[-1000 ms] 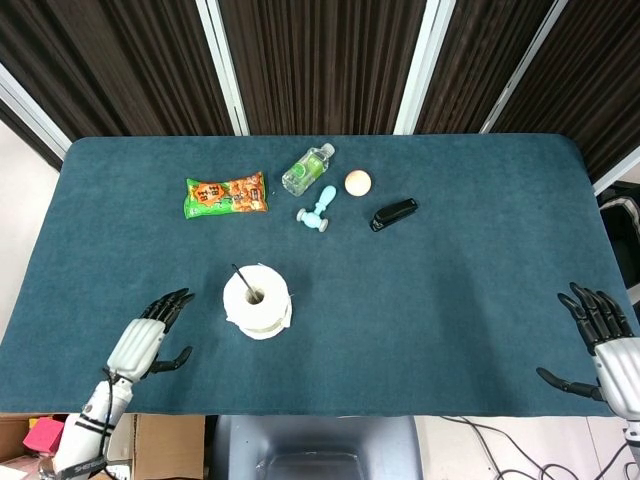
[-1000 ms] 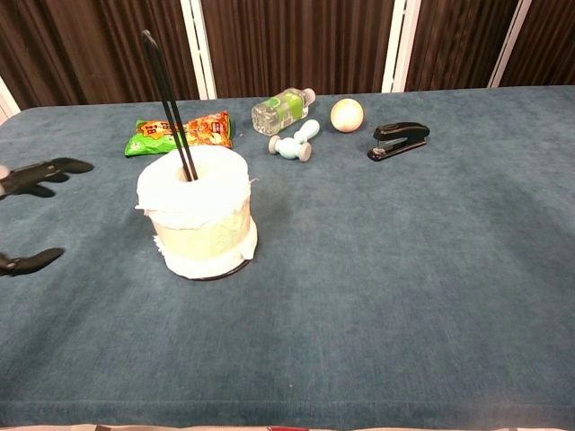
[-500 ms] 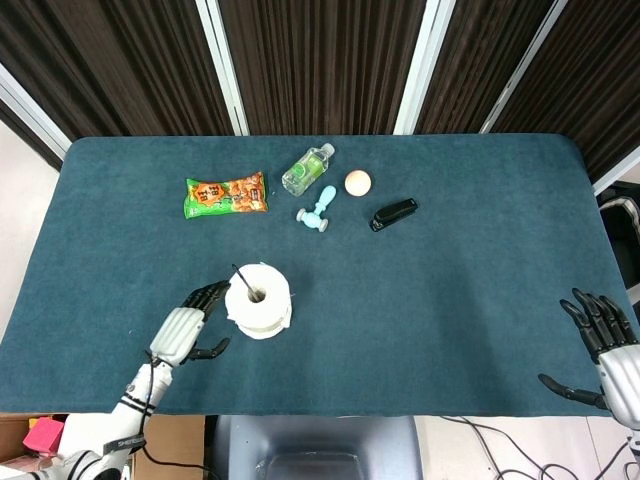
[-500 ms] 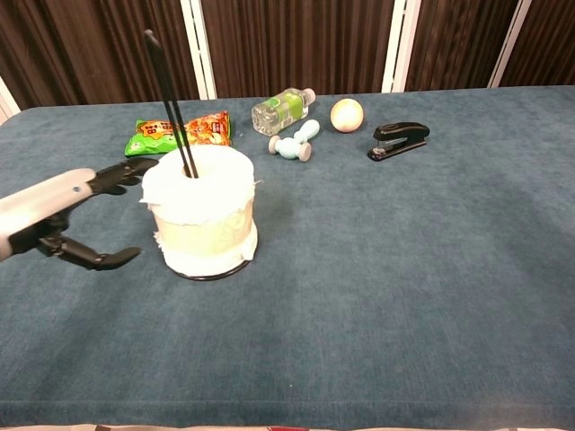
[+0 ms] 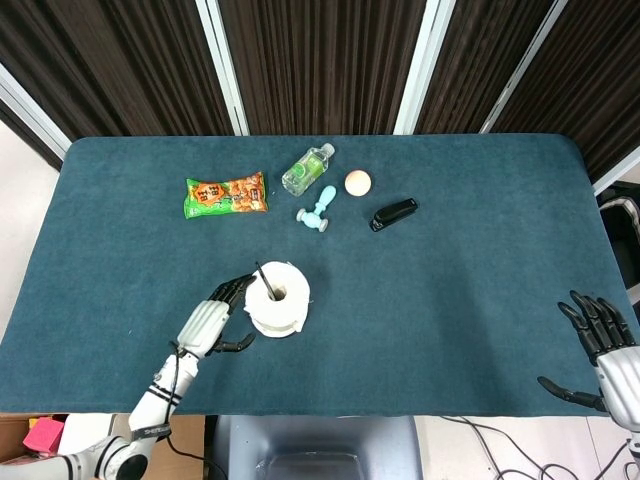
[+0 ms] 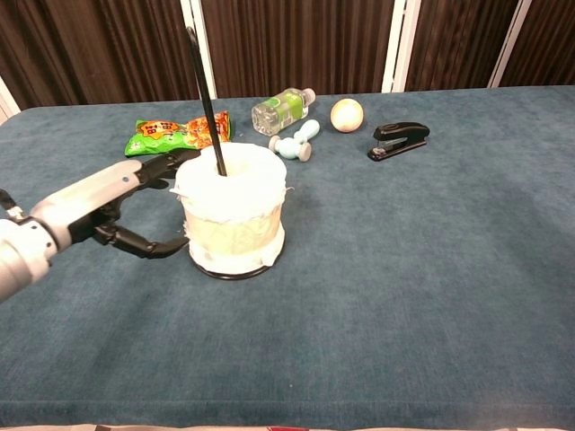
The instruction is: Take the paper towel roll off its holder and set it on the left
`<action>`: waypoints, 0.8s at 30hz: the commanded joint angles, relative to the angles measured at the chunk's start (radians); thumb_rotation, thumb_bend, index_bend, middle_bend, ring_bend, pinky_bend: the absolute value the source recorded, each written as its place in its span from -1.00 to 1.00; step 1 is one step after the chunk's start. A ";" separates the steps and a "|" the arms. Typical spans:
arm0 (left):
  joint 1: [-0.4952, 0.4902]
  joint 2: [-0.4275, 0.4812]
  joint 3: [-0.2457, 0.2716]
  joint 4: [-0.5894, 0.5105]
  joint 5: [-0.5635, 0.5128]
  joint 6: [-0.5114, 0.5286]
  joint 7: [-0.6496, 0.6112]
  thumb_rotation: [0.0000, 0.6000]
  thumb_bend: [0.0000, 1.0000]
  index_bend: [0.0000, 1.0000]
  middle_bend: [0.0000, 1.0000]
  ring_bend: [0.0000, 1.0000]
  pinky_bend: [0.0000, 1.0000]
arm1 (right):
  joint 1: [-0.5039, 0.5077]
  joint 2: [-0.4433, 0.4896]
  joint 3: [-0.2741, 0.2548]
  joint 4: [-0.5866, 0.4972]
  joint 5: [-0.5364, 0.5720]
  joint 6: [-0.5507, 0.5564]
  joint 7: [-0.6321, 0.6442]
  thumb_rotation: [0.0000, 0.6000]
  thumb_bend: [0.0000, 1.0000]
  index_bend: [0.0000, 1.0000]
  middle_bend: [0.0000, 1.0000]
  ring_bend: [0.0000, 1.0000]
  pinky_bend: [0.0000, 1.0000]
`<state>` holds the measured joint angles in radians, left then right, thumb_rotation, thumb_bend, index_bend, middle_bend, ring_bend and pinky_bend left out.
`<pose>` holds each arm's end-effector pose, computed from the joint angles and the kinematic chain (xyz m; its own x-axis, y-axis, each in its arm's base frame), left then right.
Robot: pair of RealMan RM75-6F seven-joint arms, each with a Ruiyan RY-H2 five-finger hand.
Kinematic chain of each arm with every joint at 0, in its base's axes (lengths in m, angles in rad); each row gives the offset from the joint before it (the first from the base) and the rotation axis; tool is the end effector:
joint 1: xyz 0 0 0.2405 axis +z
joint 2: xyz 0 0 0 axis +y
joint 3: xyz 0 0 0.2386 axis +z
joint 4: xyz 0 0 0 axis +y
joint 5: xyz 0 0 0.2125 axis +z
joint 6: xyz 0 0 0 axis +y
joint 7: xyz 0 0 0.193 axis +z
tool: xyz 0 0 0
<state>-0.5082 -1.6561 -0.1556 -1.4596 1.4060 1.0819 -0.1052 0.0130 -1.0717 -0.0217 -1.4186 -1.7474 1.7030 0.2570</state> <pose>-0.1379 0.3198 -0.0526 0.0041 0.3409 0.9401 0.9523 -0.2881 0.1004 -0.2957 -0.1880 0.1820 0.3643 0.0641 0.9291 -0.9047 -0.2123 0.3694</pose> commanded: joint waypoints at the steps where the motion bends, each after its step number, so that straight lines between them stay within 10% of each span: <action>1: -0.017 -0.077 -0.029 0.064 -0.018 0.023 -0.036 1.00 -0.34 -1.00 -1.00 -1.00 -0.84 | 0.003 0.000 -0.002 -0.002 0.000 -0.008 -0.006 1.00 -0.77 -1.00 -1.00 -1.00 -0.74; 16: -0.053 -0.188 -0.072 0.122 -0.070 -0.019 -0.275 1.00 -0.35 -0.96 -0.86 -0.96 -0.93 | 0.002 0.004 0.006 -0.016 0.020 -0.007 0.002 1.00 -0.77 -1.00 -1.00 -1.00 -0.74; 24: -0.043 -0.285 -0.062 0.261 -0.003 0.090 -0.392 1.00 -0.35 0.03 0.02 -0.26 -0.45 | -0.002 0.003 0.015 -0.017 0.032 0.001 0.018 1.00 -0.77 -1.00 -1.00 -1.00 -0.74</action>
<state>-0.5558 -1.9181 -0.2187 -1.2259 1.3842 1.1451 -0.4714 0.0114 -1.0691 -0.0070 -1.4357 -1.7151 1.7042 0.2748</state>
